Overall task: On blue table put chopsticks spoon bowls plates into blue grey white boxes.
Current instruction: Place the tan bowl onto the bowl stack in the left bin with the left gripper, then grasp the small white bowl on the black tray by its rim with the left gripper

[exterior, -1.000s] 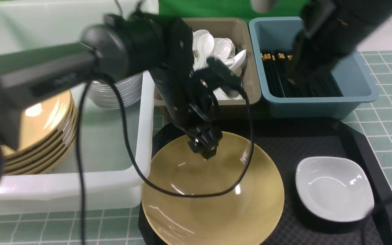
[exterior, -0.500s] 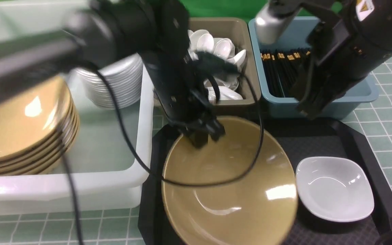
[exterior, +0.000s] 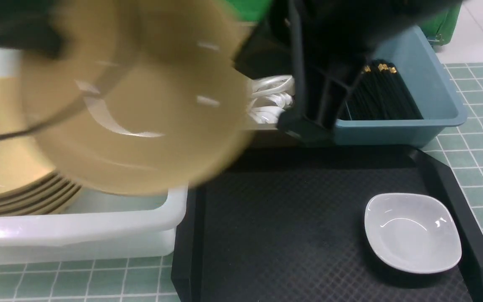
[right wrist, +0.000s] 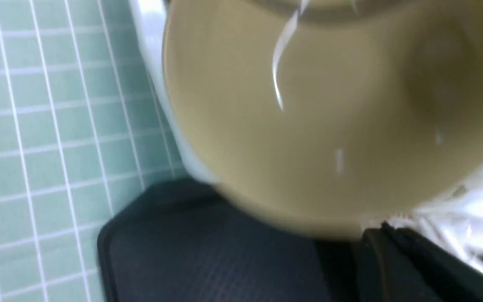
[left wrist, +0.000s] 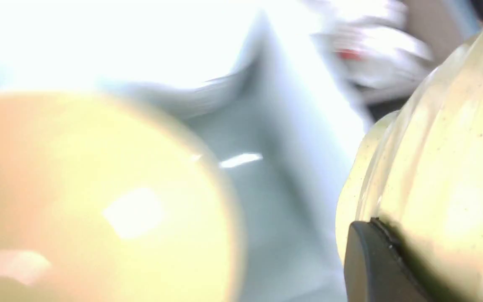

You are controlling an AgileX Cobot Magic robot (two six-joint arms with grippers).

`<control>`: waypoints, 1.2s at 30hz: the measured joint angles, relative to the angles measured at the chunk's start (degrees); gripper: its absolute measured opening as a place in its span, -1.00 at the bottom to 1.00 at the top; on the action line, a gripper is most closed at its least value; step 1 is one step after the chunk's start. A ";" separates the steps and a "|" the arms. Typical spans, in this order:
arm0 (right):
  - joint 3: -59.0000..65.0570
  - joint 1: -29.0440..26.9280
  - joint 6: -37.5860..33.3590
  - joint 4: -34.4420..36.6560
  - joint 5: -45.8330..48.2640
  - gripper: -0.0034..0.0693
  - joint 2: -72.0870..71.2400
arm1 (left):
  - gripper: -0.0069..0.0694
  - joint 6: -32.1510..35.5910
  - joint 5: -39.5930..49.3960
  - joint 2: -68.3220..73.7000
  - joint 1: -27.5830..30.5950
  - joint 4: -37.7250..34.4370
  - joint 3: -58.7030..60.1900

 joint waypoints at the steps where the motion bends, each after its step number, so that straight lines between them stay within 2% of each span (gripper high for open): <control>1: -0.25 0.08 -0.09 0.01 0.00 -0.80 0.17 | -0.80 0.00 -0.06 -0.63 1.00 -0.18 0.74; 6: -0.93 0.34 -0.72 -0.15 0.11 -0.80 2.47 | -0.80 0.00 -6.20 -3.82 23.20 -4.36 9.82; 9: -0.93 0.34 -1.50 -0.22 0.39 -0.80 3.15 | -0.80 0.00 -11.11 -1.69 26.59 -5.39 13.65; 13: -0.93 0.39 -2.64 -0.27 1.17 -0.80 3.44 | -0.76 1.35 -13.18 2.90 26.96 -6.19 15.03; 16: -0.93 0.39 -2.88 -0.29 1.38 -0.80 3.44 | -0.54 3.61 -15.14 7.58 26.96 -7.39 15.20; 20: -0.93 0.39 -2.92 -0.29 1.50 -0.80 3.44 | -0.07 6.43 -15.32 9.48 26.96 -7.21 15.20; 23: -0.93 0.39 -2.92 -0.48 1.55 -0.80 3.44 | 0.20 6.82 -15.59 9.55 26.96 -6.63 15.14; 25: -0.93 0.39 -2.92 -0.77 1.55 -0.80 3.44 | 0.51 6.64 -14.76 9.29 26.96 -5.24 13.31; 26: -0.93 0.39 -2.92 -0.75 1.55 -0.80 3.44 | 0.51 6.64 -14.76 9.29 26.96 -5.24 13.05; 28: -0.93 -0.21 -2.92 -0.96 1.57 -0.80 3.44 | 0.75 4.94 -12.53 8.81 26.76 -2.71 8.40; 30: -0.93 -0.81 -2.86 -0.95 1.57 -0.80 3.44 | 0.78 4.14 -11.35 8.57 26.32 -1.80 6.27; 33: -0.93 -3.20 -1.33 -0.95 1.57 -0.80 3.51 | 0.79 0.52 -6.51 7.71 21.93 0.11 -0.37; 36: -0.12 -6.40 0.79 -0.95 1.57 -0.80 3.39 | 0.68 -1.70 -2.98 6.94 12.55 0.23 -4.10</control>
